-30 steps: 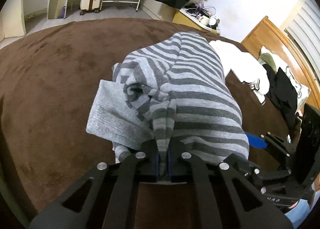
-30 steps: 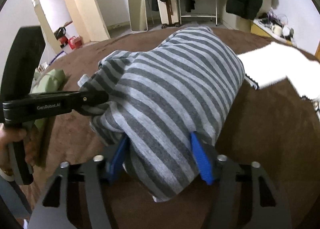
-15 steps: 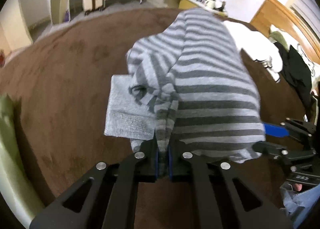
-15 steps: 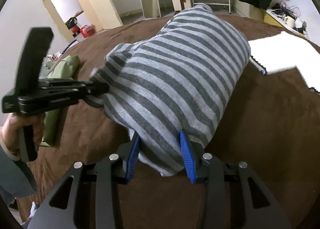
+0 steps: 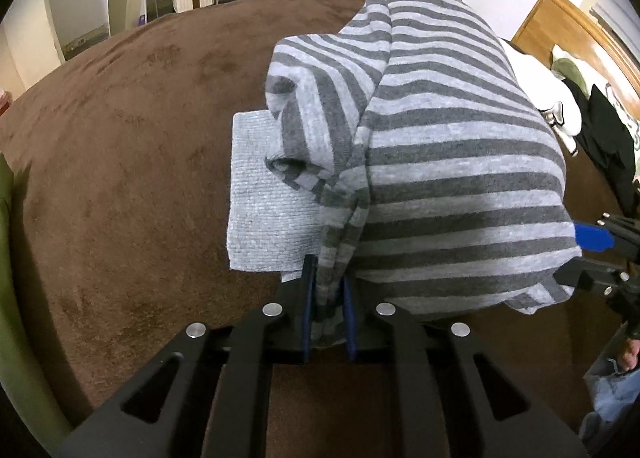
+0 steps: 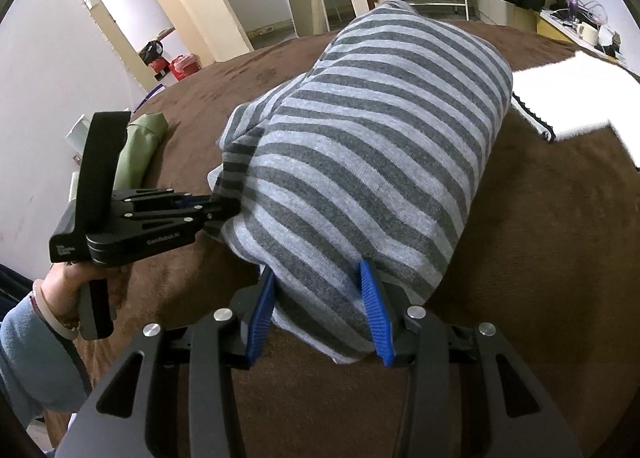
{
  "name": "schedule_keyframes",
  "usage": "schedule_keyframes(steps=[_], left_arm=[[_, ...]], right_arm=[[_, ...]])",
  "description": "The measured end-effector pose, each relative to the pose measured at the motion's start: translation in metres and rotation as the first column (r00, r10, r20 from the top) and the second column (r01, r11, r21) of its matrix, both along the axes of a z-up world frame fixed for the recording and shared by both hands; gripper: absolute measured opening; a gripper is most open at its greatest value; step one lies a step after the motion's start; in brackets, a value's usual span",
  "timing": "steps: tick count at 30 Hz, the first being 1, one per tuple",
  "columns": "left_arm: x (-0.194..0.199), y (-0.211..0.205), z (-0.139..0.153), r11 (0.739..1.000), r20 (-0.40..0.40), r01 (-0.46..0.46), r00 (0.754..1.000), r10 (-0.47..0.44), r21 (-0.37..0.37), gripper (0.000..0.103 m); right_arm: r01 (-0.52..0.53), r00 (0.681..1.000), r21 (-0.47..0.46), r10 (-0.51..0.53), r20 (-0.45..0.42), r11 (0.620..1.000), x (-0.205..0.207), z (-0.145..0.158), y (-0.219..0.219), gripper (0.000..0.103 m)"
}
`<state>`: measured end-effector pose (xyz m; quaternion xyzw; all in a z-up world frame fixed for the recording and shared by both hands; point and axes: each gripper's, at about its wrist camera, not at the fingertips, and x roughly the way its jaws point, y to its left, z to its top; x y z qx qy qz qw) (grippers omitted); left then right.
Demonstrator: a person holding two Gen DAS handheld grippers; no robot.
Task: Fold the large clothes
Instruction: 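Set the bundle down on the rug and open both tools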
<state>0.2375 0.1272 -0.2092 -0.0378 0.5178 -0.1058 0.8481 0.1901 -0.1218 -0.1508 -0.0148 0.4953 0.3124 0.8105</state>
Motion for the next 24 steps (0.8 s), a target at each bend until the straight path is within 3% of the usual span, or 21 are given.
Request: schedule_keyframes(steps=[5, 7, 8, 10, 13, 16, 20, 22, 24], left_arm=[[-0.004, 0.003, 0.001, 1.0, 0.038, 0.008, 0.999, -0.007, -0.022, 0.024], [-0.009, 0.008, 0.001, 1.0, 0.06, -0.019, 0.998, 0.018, 0.021, 0.057], [-0.011, 0.013, 0.001, 0.997, 0.07, -0.049, 0.997, 0.044, 0.065, 0.081], [-0.013, 0.025, 0.0, 0.998, 0.056, -0.057, 0.997, 0.056, 0.015, 0.083], [-0.019, 0.036, 0.004, 0.996, 0.048, -0.086, 0.995, 0.087, -0.023, 0.085], [-0.022, 0.033, 0.017, 0.998, 0.066, -0.069, 0.995, 0.068, 0.004, 0.091], [-0.021, 0.021, 0.039, 0.993, 0.113, 0.006, 0.993, -0.019, 0.115, 0.094], [-0.013, 0.02, 0.049, 0.994, 0.115, 0.043, 0.992, -0.054, 0.103, 0.096], [-0.007, 0.024, 0.061, 0.997, 0.127, 0.067, 0.989, -0.071, 0.039, 0.096]], right_arm=[[0.013, 1.0, 0.058, -0.011, -0.023, 0.998, 0.004, 0.006, -0.011, 0.049], [0.056, 0.998, 0.093, -0.052, -0.046, 0.994, 0.005, 0.011, -0.021, 0.077], [0.086, 0.995, 0.093, -0.081, -0.05, 0.992, 0.006, 0.013, -0.027, 0.081], [0.116, 0.993, 0.062, -0.113, -0.044, 0.991, 0.007, 0.014, -0.036, 0.082], [0.154, 0.986, 0.098, -0.147, -0.082, 0.983, 0.009, 0.013, -0.053, 0.082], [0.2, 0.976, 0.156, -0.183, -0.116, 0.967, 0.013, 0.013, -0.069, 0.086], [0.265, 0.96, 0.175, -0.243, -0.141, 0.948, 0.019, 0.01, -0.084, 0.088], [0.272, 0.957, 0.178, -0.248, -0.149, 0.946, 0.021, 0.008, -0.087, 0.088], [0.267, 0.959, 0.178, -0.243, -0.146, 0.947, 0.023, 0.01, -0.086, 0.088]])
